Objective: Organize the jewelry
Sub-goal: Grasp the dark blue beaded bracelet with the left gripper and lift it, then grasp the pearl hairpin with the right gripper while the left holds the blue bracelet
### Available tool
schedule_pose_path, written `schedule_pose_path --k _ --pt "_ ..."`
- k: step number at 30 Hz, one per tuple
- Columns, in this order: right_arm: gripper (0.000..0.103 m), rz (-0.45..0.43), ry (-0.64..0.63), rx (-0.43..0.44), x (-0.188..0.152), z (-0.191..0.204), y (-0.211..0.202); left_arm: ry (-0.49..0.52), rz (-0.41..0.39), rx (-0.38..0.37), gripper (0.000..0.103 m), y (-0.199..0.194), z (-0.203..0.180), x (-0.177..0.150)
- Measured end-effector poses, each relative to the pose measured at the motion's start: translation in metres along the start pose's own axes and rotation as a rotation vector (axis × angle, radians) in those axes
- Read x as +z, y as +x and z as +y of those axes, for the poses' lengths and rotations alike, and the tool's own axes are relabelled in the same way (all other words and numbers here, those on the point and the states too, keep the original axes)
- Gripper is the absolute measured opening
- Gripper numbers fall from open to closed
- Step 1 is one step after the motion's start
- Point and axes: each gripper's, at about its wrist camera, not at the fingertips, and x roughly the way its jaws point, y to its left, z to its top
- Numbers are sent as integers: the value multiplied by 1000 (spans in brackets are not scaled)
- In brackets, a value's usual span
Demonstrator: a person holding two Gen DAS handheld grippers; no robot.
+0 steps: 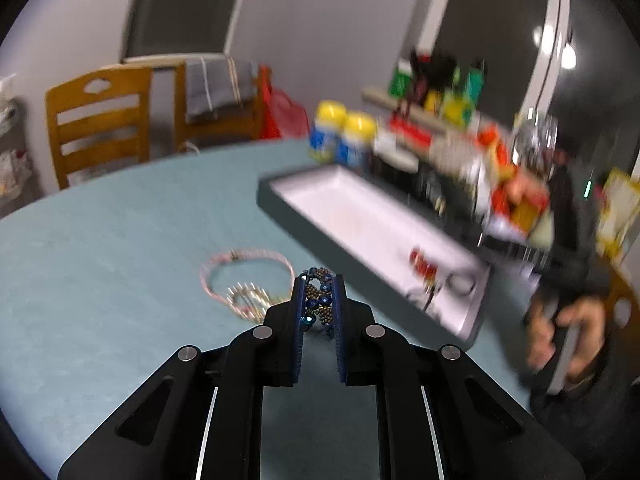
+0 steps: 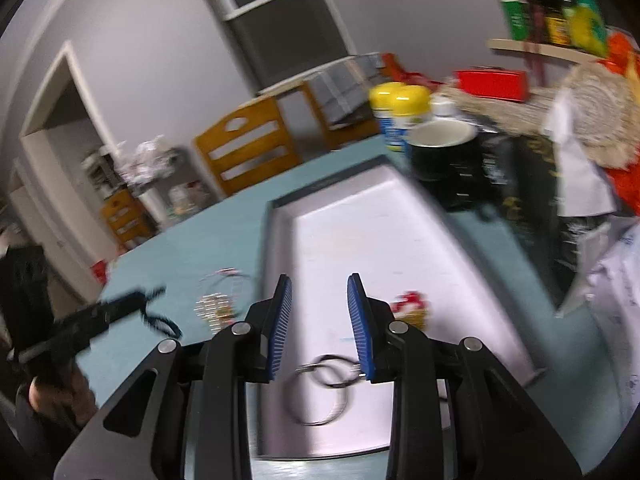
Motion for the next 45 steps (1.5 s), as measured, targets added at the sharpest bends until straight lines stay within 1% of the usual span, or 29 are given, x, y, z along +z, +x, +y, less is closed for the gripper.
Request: schedule_pose_path --k 1,3,4,5,7,9,10,15,17,22,23,25,28,29,32,34,35,40,45 --pt "29 4 -18 34 -1 9 1 -16 -44 5 14 -13 4 4" --pt "29 24 -77 85 -5 32 4 -39 -90 6 14 -27 8 8" --pt "29 48 -108 94 -7 44 10 -48 -115 16 14 -35 11 10" --pt "29 69 -130 95 -8 53 15 -63 -133 9 14 -41 15 12" --pt "29 127 -189 88 -13 76 34 -74 -168 35 14 -51 21 14" --pt "29 161 -233 69 -18 93 49 -97 -178 24 14 -56 28 13" --pt "29 179 -252 55 -21 101 57 -103 -181 33 14 -57 31 13" --pt "29 268 -292 -9 -34 116 95 -143 -199 31 14 -64 46 9" --pt "29 285 -293 -31 -34 118 105 -148 -198 50 14 -64 51 8" --pt "29 317 -324 -78 -35 125 124 -158 -186 64 14 -63 57 6" --pt "29 321 -330 -91 -36 126 127 -152 -182 79 14 -62 57 6" --pt "29 334 -334 -100 -39 126 131 -155 -183 69 14 -62 58 7" --pt "29 330 -358 -117 -44 129 133 -156 -182 74 14 -62 59 7" --pt "28 329 -368 -126 -45 130 133 -157 -184 72 14 -62 59 7" --pt "9 316 -375 -133 -48 130 132 -157 -181 63 14 -62 59 7" --pt "8 308 -387 -139 -51 132 132 -151 -177 61 14 -61 57 8" --pt "6 309 -391 -139 -51 132 132 -147 -177 54 14 -60 56 8" --pt "6 286 -390 -129 -54 131 122 -150 -191 33 14 -61 53 9" --pt "6 225 -353 -101 -44 124 96 -171 -194 30 14 -60 55 9"
